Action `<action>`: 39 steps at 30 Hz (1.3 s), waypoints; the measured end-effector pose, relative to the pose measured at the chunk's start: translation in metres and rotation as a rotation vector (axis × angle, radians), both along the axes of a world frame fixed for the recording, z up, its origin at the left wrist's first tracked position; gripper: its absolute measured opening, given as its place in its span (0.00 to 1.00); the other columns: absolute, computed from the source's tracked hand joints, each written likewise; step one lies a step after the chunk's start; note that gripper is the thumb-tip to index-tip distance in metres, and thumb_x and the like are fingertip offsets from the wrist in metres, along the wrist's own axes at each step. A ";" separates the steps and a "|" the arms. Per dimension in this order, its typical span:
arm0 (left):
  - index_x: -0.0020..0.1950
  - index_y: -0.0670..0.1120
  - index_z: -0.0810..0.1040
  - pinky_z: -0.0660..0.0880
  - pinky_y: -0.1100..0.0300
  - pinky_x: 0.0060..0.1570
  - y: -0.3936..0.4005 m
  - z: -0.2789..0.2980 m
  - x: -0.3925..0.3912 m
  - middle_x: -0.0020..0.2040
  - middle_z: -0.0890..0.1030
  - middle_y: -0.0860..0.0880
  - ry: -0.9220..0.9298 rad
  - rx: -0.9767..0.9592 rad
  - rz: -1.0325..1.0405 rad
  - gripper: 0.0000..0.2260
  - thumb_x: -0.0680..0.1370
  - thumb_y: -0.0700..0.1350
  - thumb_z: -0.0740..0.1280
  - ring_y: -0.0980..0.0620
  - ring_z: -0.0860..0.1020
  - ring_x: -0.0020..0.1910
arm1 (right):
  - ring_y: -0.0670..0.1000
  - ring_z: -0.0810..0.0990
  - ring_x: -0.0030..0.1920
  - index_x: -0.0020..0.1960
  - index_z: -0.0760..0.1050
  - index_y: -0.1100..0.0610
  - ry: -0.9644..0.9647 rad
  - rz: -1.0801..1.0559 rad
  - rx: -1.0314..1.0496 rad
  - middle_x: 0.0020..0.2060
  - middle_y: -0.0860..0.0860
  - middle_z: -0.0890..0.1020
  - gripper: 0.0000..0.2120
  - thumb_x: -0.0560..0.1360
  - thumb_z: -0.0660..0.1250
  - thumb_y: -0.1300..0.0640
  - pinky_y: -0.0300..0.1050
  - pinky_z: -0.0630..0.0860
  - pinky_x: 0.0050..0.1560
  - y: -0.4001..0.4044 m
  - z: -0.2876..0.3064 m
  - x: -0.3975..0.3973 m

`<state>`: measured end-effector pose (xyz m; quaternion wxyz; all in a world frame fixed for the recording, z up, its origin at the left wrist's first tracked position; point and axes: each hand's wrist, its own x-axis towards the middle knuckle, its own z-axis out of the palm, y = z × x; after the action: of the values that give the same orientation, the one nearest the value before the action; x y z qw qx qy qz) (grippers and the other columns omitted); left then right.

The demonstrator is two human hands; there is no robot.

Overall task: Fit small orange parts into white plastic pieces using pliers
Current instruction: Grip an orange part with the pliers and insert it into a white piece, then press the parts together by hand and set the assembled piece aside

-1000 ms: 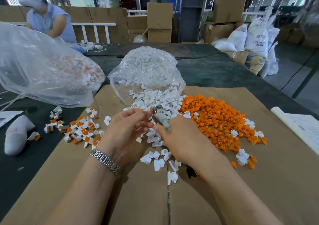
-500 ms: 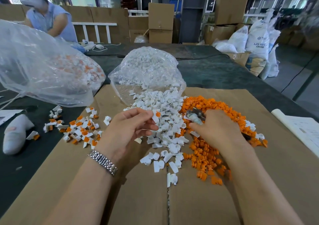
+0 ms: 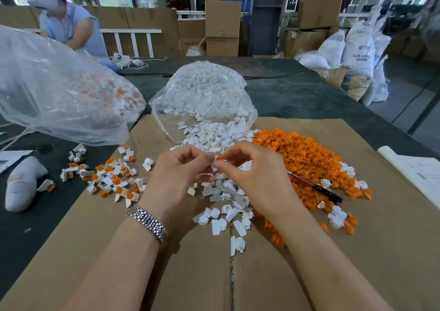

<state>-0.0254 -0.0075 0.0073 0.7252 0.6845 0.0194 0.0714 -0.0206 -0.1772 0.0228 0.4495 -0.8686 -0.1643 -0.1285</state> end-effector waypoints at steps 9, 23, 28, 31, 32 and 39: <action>0.42 0.38 0.83 0.84 0.57 0.47 -0.008 -0.002 -0.002 0.42 0.88 0.44 -0.050 0.114 0.035 0.06 0.77 0.39 0.74 0.47 0.87 0.43 | 0.42 0.82 0.41 0.47 0.84 0.52 -0.123 -0.067 -0.063 0.37 0.42 0.83 0.02 0.75 0.74 0.55 0.48 0.79 0.52 0.006 -0.007 0.002; 0.43 0.41 0.83 0.81 0.65 0.36 -0.006 0.002 -0.004 0.38 0.87 0.49 -0.002 0.280 0.139 0.05 0.79 0.40 0.72 0.54 0.86 0.36 | 0.33 0.78 0.36 0.55 0.83 0.50 0.014 -0.029 -0.027 0.42 0.41 0.83 0.08 0.81 0.67 0.51 0.31 0.74 0.40 -0.018 -0.002 0.010; 0.42 0.49 0.76 0.72 0.59 0.31 0.017 0.000 -0.002 0.37 0.81 0.51 -0.025 0.711 0.567 0.06 0.79 0.45 0.69 0.54 0.78 0.34 | 0.41 0.78 0.44 0.54 0.81 0.49 0.063 -0.309 -0.078 0.50 0.44 0.83 0.11 0.82 0.62 0.61 0.43 0.78 0.49 -0.053 0.000 0.023; 0.45 0.48 0.77 0.68 0.57 0.37 0.033 0.001 -0.001 0.47 0.79 0.47 0.038 0.831 0.694 0.04 0.79 0.44 0.69 0.48 0.75 0.41 | 0.51 0.77 0.57 0.45 0.78 0.44 0.190 -0.252 -0.305 0.53 0.47 0.79 0.13 0.79 0.64 0.62 0.59 0.75 0.61 -0.056 -0.005 0.024; 0.48 0.46 0.77 0.70 0.54 0.43 0.035 0.000 -0.001 0.54 0.77 0.44 0.067 0.880 0.707 0.03 0.78 0.44 0.70 0.45 0.75 0.47 | 0.52 0.75 0.59 0.44 0.77 0.43 0.209 -0.229 -0.358 0.53 0.47 0.78 0.13 0.78 0.65 0.61 0.61 0.73 0.62 -0.056 -0.006 0.024; 0.47 0.49 0.78 0.74 0.52 0.47 0.022 0.000 -0.003 0.52 0.75 0.49 -0.041 0.907 0.431 0.03 0.76 0.44 0.72 0.48 0.76 0.48 | 0.53 0.66 0.63 0.52 0.81 0.44 0.056 -0.330 -0.768 0.53 0.46 0.73 0.06 0.77 0.69 0.45 0.51 0.61 0.50 -0.044 -0.014 0.022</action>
<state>-0.0284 0.0148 0.0074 0.3236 0.9098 0.1131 0.2340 0.0013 -0.2208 0.0084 0.0707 -0.9909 -0.0468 -0.1041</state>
